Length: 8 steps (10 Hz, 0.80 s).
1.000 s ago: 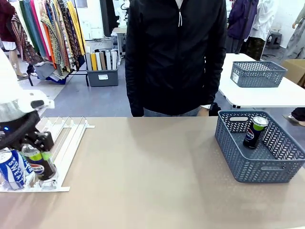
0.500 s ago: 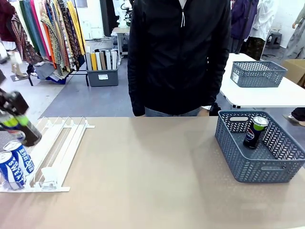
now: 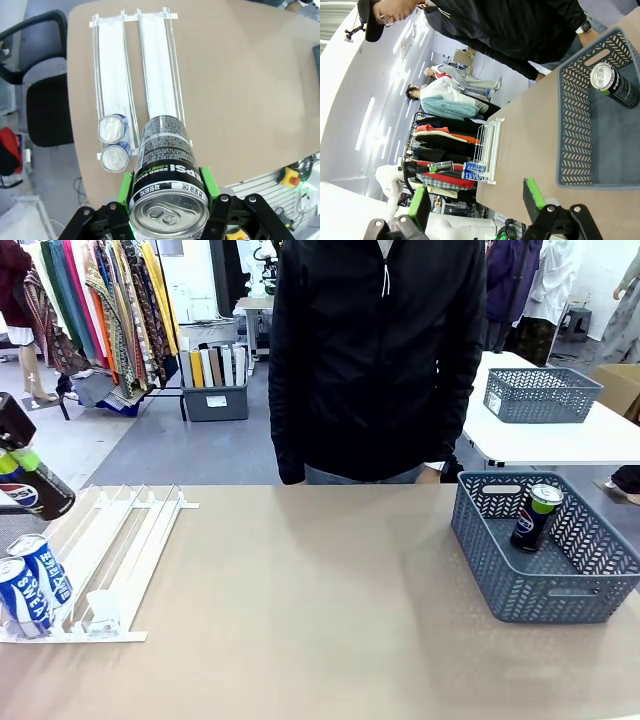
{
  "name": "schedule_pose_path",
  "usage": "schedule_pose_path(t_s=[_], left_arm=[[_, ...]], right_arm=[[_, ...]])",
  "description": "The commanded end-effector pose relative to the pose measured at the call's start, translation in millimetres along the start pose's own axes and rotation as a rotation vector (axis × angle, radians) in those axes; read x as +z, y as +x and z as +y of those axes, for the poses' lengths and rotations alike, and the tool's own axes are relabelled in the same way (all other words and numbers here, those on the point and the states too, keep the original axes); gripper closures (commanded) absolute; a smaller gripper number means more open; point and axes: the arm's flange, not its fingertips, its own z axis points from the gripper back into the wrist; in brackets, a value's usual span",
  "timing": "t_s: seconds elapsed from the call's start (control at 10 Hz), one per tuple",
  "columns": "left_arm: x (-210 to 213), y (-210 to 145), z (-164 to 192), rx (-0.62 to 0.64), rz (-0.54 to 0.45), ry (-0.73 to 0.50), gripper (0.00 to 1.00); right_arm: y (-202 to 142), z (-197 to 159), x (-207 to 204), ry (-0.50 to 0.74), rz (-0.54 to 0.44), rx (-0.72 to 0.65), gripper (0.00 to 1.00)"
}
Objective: Retrieve and store the cans from the dispenser.
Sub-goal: Pick up the last remaining can from one row of the Automatic Can Dispenser and place it in the middle of the table.
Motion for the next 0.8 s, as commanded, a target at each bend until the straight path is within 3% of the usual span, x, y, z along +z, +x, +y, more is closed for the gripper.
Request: schedule_pose_path(t_s=[0.0,0.1,0.2,0.3,0.6,0.7], left_arm=[[7,-2,-6,-0.026,-0.016,0.012,1.00],[0,0,0,0.000,0.000,0.000,1.00],[-8,7,-17,-0.040,0.051,-0.062,1.00],[-11,12,-49,-0.078,0.047,-0.047,1.00],[-38,34,-191,-0.328,0.029,-0.080,1.00],[-59,37,-241,-0.436,0.065,-0.094,1.00]], right_arm=[[3,1,-2,0.030,-0.019,0.027,0.00],[3,1,-2,0.030,-0.019,0.027,0.00],[3,1,-2,0.030,-0.019,0.027,0.00],[3,1,-2,0.030,-0.019,0.027,0.00],[3,1,-2,0.030,-0.019,0.027,0.00],[3,1,-2,0.030,-0.019,0.027,0.00]])
